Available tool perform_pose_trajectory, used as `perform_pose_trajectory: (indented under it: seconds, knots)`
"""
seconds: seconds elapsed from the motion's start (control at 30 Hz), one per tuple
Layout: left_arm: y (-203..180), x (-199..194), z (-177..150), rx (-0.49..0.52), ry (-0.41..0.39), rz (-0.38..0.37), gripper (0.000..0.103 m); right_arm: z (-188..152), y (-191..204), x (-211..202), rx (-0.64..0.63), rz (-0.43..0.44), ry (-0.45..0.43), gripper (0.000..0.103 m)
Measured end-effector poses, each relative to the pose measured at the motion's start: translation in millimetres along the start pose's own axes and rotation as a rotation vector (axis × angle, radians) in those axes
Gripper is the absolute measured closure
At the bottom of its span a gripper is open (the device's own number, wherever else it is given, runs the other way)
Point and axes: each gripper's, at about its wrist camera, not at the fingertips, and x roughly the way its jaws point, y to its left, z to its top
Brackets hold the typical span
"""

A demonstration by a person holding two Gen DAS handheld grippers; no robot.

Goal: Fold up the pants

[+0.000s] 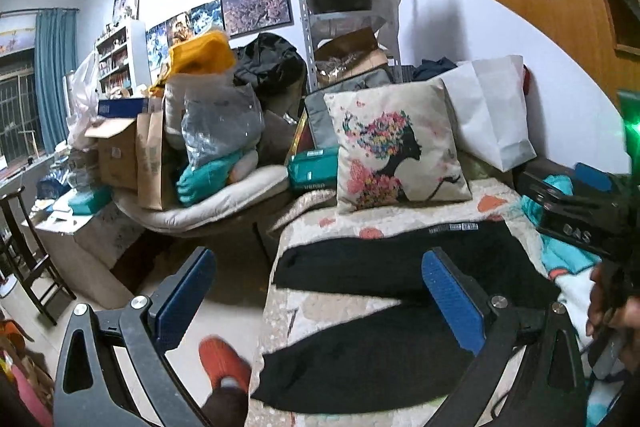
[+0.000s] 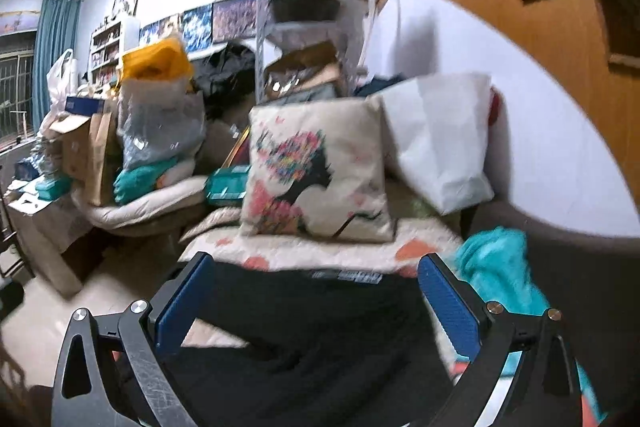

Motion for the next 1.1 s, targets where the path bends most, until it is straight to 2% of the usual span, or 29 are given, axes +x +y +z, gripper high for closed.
perform_pose_trajectory:
  seconds: [0.07, 0.13, 0.3, 0.47, 0.53, 0.7, 0.77, 0.9, 1.0, 1.1]
  knots:
    - [-5.8, 14.5, 16.1, -0.021, 0.008, -0.012, 0.000, 5.6, -8.7, -4.1, -0.010, -0.020, -0.048, 0.000]
    - [-11.0, 31.7, 24.2, -0.068, 0.028, -0.043, 0.000, 7.1, -15.7, -2.4, -0.023, -0.033, -0.057, 0.000]
    - [-22.8, 84.2, 11.4, -0.174, 0.117, -0.142, 0.000, -8.9, -30.8, 30.2, -0.017, -0.043, 0.047, 0.000]
    - [-29.0, 144.3, -15.8, -0.211, 0.187, -0.146, 0.000, -37.6, -40.7, 66.5, 0.030, -0.060, 0.158, 0.000]
    - [-24.4, 159.4, -23.8, -0.227, 0.189, -0.153, 0.000, -48.0, -46.9, 76.7, 0.067, -0.071, 0.190, 0.000]
    - [-11.5, 170.4, -39.6, -0.215, 0.127, -0.083, 0.000, -68.1, -51.0, 95.8, 0.103, -0.085, 0.268, 0.000]
    - [-11.1, 175.6, -42.9, -0.185, 0.167, -0.096, 0.000, -74.8, -48.2, 102.5, 0.094, -0.096, 0.282, 0.000]
    - [-6.8, 176.2, -45.6, -0.205, 0.196, -0.146, 0.000, -90.4, -37.3, 119.1, 0.062, -0.102, 0.332, 0.000]
    - [-4.6, 174.9, -48.3, -0.222, 0.209, -0.147, 0.000, -104.2, -28.4, 123.8, 0.045, -0.087, 0.360, 0.000]
    - [-3.4, 170.1, -50.3, -0.221, 0.189, -0.130, 0.000, -115.2, -15.7, 119.2, -0.002, -0.065, 0.366, 0.000]
